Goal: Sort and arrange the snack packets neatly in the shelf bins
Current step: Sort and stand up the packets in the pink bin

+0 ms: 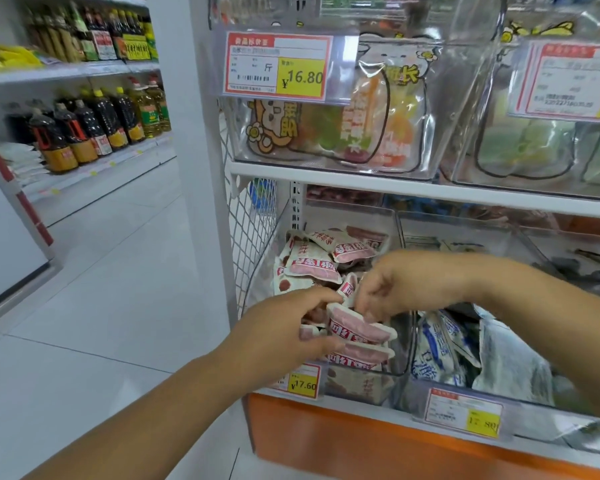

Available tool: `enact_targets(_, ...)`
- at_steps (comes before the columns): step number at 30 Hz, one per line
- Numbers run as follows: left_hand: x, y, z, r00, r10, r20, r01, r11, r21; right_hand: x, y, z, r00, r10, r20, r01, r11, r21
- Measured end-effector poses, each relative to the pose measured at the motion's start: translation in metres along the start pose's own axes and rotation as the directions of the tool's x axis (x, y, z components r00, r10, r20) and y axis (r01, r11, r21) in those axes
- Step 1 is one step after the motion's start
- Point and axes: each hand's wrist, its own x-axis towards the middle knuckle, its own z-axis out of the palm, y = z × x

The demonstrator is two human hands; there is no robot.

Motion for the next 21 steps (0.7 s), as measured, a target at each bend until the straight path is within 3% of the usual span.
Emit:
enact_targets(3, 0.006, 0.002, 0.002, 0.996, 0.045, 0.074, -0.054, 0.991, 0.119, 0.008, 0.005, 0.008, 0.999, 0.004, 0.050, -0.001, 0.998, -0.056)
enact_targets(7, 0.010, -0.004, 0.004, 0.983, 0.127, 0.136, -0.160, 0.951, 0.264, 0.007, 0.021, -0.012, 0.985, 0.031, -0.173, -0.029, 1.000, 0.012)
enact_targets(9, 0.010, -0.007, 0.006, 0.971, 0.182, 0.153, -0.220, 0.930, 0.293, 0.013, 0.024, -0.013, 0.981, 0.039, -0.188, -0.051, 0.997, -0.059)
enact_targets(13, 0.008, -0.005, 0.007, 0.973, 0.158, 0.166, -0.200, 0.940, 0.276, 0.030, 0.019, 0.003, 0.978, 0.014, -0.208, -0.076, 0.952, -0.295)
enact_targets(17, 0.005, 0.002, 0.002, 0.981, 0.100, 0.167, -0.140, 0.959, 0.247, 0.024, 0.020, 0.009, 0.945, -0.028, -0.325, -0.048, 0.974, -0.223)
enact_targets(21, 0.000, 0.006, 0.008, 0.993, 0.078, 0.092, -0.100, 0.960, 0.263, 0.025, 0.020, 0.014, 0.969, 0.043, -0.244, -0.105, 0.963, -0.249)
